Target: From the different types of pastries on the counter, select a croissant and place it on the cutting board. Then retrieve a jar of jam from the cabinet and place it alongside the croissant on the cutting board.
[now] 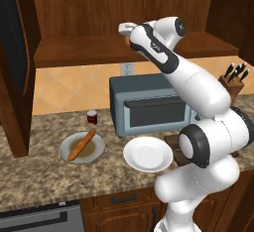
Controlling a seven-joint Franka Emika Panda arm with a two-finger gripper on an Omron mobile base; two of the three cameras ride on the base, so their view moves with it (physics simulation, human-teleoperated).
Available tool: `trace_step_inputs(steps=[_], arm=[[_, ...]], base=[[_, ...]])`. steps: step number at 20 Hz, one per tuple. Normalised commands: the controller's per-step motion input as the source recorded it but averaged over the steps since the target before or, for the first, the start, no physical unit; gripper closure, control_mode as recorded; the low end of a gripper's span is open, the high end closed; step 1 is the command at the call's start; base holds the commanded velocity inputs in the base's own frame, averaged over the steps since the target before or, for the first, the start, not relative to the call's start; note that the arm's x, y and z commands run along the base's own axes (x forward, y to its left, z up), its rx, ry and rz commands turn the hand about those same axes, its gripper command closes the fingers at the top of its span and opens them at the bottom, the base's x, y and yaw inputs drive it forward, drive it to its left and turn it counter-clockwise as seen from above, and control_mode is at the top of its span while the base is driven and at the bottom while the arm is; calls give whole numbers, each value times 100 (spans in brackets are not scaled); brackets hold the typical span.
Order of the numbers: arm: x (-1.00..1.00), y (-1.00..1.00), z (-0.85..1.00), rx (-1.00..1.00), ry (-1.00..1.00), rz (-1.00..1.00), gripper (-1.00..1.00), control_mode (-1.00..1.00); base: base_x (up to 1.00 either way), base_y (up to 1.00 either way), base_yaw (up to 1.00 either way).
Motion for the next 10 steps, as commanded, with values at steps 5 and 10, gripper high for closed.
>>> trace_step_inputs(steps=[5, 10], arm=[[-72, -15, 73, 3, -24, 2, 100, -100], [-100, -56, 23, -1, -21, 0, 100, -100]], base=[[0, 0, 0], [0, 0, 0]])
